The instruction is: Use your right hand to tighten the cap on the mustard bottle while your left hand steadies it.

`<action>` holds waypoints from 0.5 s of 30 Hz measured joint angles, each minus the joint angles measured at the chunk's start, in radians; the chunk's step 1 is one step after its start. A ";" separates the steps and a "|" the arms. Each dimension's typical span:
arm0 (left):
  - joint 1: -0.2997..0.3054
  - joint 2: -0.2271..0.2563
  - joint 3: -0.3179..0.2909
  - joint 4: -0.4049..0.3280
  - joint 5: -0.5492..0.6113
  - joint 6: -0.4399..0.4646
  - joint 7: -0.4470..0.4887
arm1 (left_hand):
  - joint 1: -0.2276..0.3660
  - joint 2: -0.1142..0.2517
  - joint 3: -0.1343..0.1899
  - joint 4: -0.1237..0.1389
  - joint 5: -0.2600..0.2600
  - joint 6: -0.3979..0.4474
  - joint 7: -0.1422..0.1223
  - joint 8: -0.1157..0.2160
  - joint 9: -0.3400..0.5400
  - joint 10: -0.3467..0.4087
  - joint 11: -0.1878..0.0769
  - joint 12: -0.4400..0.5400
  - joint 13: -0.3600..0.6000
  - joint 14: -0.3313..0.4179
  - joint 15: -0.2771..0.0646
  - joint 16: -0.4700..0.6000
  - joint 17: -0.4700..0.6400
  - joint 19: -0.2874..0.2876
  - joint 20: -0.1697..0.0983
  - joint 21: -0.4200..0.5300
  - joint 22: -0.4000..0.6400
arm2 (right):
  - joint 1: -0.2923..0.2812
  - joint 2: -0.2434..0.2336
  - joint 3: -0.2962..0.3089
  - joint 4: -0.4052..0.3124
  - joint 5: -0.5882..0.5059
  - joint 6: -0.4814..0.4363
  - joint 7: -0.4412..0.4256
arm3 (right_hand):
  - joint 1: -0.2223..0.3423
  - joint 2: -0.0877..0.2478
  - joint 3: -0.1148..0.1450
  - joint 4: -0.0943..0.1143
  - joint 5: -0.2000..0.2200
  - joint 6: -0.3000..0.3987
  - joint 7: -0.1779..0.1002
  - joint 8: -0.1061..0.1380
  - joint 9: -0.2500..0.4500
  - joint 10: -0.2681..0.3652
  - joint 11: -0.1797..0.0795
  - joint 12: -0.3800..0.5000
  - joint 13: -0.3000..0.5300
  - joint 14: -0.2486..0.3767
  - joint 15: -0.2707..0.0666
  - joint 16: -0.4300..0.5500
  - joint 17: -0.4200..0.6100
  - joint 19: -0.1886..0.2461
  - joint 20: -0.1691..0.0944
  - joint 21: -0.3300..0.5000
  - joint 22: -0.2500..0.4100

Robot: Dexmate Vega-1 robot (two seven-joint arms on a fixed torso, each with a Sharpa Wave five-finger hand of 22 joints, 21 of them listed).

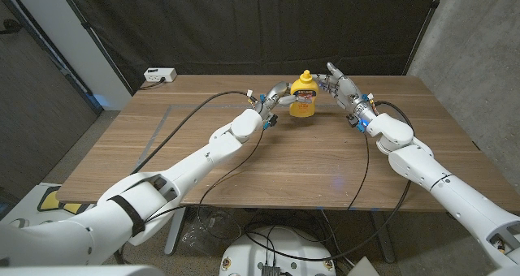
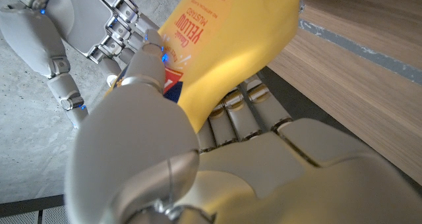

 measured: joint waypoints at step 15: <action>-0.013 -0.018 -0.003 0.034 -0.022 -0.013 -0.014 | 0.000 0.000 0.004 -0.004 0.000 -0.002 0.002 -0.001 0.003 0.002 0.009 0.004 0.006 0.008 0.007 0.008 0.005 0.000 0.000 0.000 0.000 | -0.032 -0.011 0.010 -0.037 0.001 0.004 -0.013 | 0.000 0.000 0.000 0.000 0.000 0.000 -0.001 -0.001 0.001 0.000 0.000 -0.001 0.000 0.000 0.000 0.000 0.000 0.000 0.000 0.000 0.000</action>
